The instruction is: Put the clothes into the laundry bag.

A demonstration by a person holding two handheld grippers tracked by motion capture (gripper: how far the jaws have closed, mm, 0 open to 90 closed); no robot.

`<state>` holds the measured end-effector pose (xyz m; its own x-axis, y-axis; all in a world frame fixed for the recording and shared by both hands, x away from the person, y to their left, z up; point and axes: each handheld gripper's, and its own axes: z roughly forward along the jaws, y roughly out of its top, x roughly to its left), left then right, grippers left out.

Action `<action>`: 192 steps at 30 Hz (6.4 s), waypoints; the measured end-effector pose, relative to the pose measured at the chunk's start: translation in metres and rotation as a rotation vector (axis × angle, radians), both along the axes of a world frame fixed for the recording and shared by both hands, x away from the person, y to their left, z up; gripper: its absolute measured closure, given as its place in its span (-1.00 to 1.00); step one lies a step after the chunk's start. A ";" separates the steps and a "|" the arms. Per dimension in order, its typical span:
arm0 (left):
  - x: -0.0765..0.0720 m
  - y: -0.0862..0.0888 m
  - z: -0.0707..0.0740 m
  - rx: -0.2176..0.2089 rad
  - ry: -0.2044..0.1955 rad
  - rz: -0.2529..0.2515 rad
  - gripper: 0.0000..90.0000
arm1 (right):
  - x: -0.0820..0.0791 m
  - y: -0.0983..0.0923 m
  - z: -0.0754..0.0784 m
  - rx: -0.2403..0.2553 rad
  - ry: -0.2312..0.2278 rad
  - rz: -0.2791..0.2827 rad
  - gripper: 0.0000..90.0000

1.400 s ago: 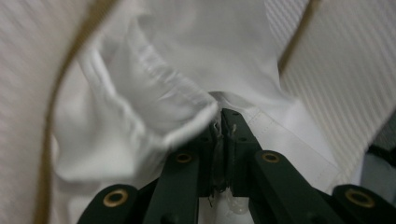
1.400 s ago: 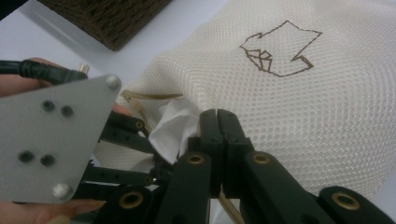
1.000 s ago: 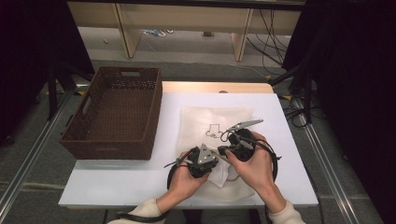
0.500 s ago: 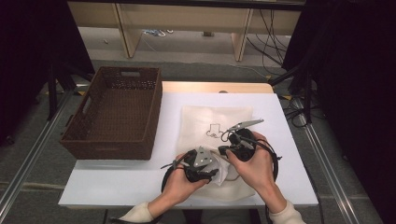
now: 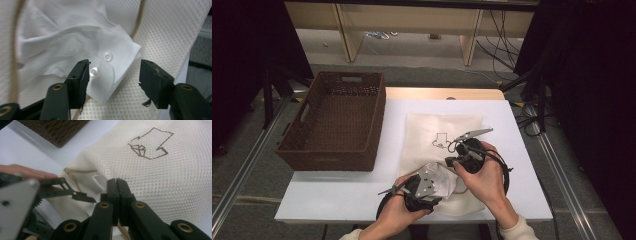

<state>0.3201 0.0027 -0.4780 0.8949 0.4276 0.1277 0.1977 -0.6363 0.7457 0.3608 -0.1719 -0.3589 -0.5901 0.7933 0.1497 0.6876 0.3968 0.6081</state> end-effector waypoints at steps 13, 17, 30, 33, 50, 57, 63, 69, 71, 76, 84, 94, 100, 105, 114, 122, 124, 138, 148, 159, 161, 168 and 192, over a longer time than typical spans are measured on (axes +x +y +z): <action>0.009 -0.018 -0.011 0.067 -0.089 -0.026 0.21 | 0.001 -0.002 0.000 0.004 -0.003 0.009 1.00; 0.014 -0.018 -0.012 0.067 -0.091 -0.017 0.40 | 0.000 -0.001 0.000 0.003 -0.003 0.004 1.00; 0.028 -0.027 -0.010 -0.001 -0.065 0.026 0.96 | 0.002 -0.002 0.000 0.005 -0.008 -0.004 1.00; 0.031 -0.026 -0.006 0.001 -0.061 0.034 0.97 | 0.001 -0.004 0.002 0.008 -0.010 0.001 1.00; 0.050 -0.032 -0.014 -0.040 -0.088 0.097 0.96 | 0.003 -0.004 0.000 0.019 -0.021 -0.028 1.00; 0.042 -0.025 -0.011 -0.051 -0.058 0.065 0.66 | 0.002 -0.006 0.002 0.004 0.004 -0.022 1.00; 0.030 -0.009 -0.005 -0.021 -0.058 0.012 0.30 | 0.002 -0.005 0.002 0.003 -0.001 -0.020 1.00; 0.017 -0.010 -0.005 -0.027 -0.057 -0.015 0.02 | 0.002 -0.004 0.001 0.007 -0.005 -0.029 1.00; 0.017 -0.013 -0.008 -0.018 -0.060 -0.023 -0.02 | 0.002 -0.004 0.001 0.006 -0.002 -0.022 1.00; 0.020 -0.018 -0.014 0.026 -0.105 -0.017 -0.03 | 0.003 -0.005 0.001 0.005 0.000 -0.016 1.00; 0.027 -0.026 -0.018 -0.013 -0.097 0.017 0.08 | 0.002 -0.004 0.000 0.005 -0.001 -0.019 1.00; 0.033 -0.028 -0.016 -0.034 -0.054 0.030 0.79 | 0.002 -0.005 0.001 0.001 -0.002 -0.014 1.00; 0.039 -0.026 -0.013 -0.022 -0.043 0.050 0.94 | 0.002 -0.005 0.001 0.005 0.000 -0.016 1.00; 0.042 -0.030 -0.018 -0.066 -0.062 0.092 0.94 | 0.002 -0.004 0.000 0.011 -0.010 -0.031 1.00; 0.034 -0.019 -0.012 -0.057 -0.043 0.043 0.57 | 0.004 -0.007 0.000 -0.002 0.003 -0.019 1.00; 0.023 0.019 0.005 -0.026 -0.069 0.058 0.67 | 0.004 -0.008 0.000 -0.003 0.006 -0.025 1.00; 0.024 0.024 0.005 -0.026 -0.069 0.073 0.68 | 0.003 -0.006 -0.001 0.009 0.008 -0.034 1.00; 0.031 -0.002 -0.011 -0.002 -0.044 0.041 0.67 | 0.003 -0.006 -0.001 -0.004 0.007 -0.027 1.00; 0.035 -0.007 -0.010 0.012 -0.026 0.021 0.66 | 0.004 -0.006 -0.001 -0.004 0.014 -0.020 1.00; 0.034 -0.006 -0.011 0.044 -0.029 0.003 0.65 | 0.004 -0.006 -0.001 -0.003 0.008 -0.011 1.00; 0.033 -0.006 -0.009 0.036 -0.016 -0.001 0.64 | 0.004 -0.006 -0.001 -0.002 0.013 -0.019 1.00; 0.031 -0.009 -0.012 0.038 -0.004 -0.011 0.62 | 0.004 -0.005 -0.001 -0.003 0.013 -0.021 1.00; 0.048 -0.016 -0.012 -0.031 0.048 0.073 0.80 | 0.004 -0.007 0.000 -0.010 0.031 -0.014 1.00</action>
<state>0.3680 -0.0132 -0.4901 0.8661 0.4947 0.0712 0.2781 -0.5955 0.7537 0.3648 -0.1784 -0.3591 -0.5739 0.8031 0.1603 0.7119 0.3924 0.5825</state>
